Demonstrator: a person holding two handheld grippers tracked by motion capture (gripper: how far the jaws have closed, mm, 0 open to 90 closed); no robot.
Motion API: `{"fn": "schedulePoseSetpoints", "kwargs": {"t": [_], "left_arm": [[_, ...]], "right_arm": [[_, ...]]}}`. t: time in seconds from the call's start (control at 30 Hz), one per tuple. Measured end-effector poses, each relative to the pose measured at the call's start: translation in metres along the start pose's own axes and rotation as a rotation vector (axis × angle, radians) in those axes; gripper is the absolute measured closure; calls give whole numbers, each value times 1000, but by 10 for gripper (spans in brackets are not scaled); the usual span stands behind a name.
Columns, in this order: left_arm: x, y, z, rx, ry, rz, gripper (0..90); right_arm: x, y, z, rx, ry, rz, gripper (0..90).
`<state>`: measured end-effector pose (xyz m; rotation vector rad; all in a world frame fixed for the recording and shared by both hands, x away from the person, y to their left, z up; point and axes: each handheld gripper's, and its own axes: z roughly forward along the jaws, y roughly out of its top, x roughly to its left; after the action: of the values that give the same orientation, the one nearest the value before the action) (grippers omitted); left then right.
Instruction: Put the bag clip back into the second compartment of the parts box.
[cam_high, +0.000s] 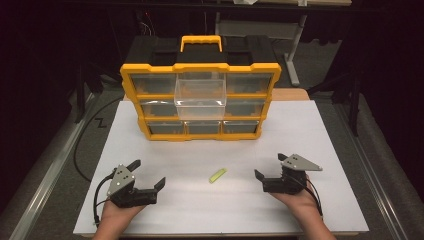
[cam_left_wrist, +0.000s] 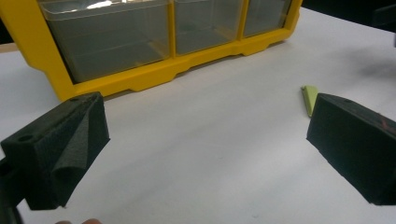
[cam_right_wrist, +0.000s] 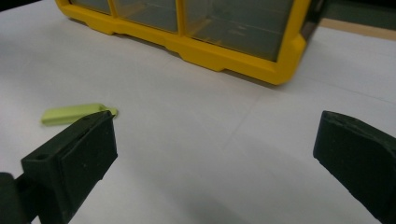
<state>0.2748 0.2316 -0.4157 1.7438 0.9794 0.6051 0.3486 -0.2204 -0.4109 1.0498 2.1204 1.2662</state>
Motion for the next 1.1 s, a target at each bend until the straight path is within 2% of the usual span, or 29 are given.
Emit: {"fn": "schedulePoseSetpoints", "kwargs": {"t": [0.03,0.13,0.17,0.27,0.43,0.57,0.7,0.77,0.83,0.87,0.97,1.0,1.03,1.07,1.1], "left_arm": [[-1,0,0,-1,2,9,4],[-2,0,-1,-4,14,19,4],[-1,0,0,5,20,18,4],[0,0,1,18,20,12,4],[0,0,2,17,34,22,4],[-1,1,2,8,34,26,4],[0,1,1,2,35,28,4],[0,1,1,-1,37,29,3],[0,1,1,-4,38,31,3],[0,1,1,-4,38,31,4],[0,1,2,-5,40,34,4],[0,1,2,-6,41,34,4],[0,1,1,-10,42,30,4],[0,1,1,-10,42,30,3],[0,1,1,-11,42,31,4]], "right_arm": [[3,5,11,13,27,16,3],[8,9,21,31,42,0,3],[13,13,30,38,56,-15,3],[17,17,37,46,66,-23,5],[25,24,51,53,101,-20,18],[32,30,60,56,113,-40,52],[38,34,69,63,131,-18,84],[42,36,73,69,145,-24,106],[46,38,79,83,161,-16,177],[46,38,79,83,161,-16,177],[48,40,85,94,178,-7,318],[49,40,87,96,186,-6,371],[51,41,90,108,201,-12,495],[51,41,90,108,201,-12,495],[54,41,93,127,209,-21,627]]}}
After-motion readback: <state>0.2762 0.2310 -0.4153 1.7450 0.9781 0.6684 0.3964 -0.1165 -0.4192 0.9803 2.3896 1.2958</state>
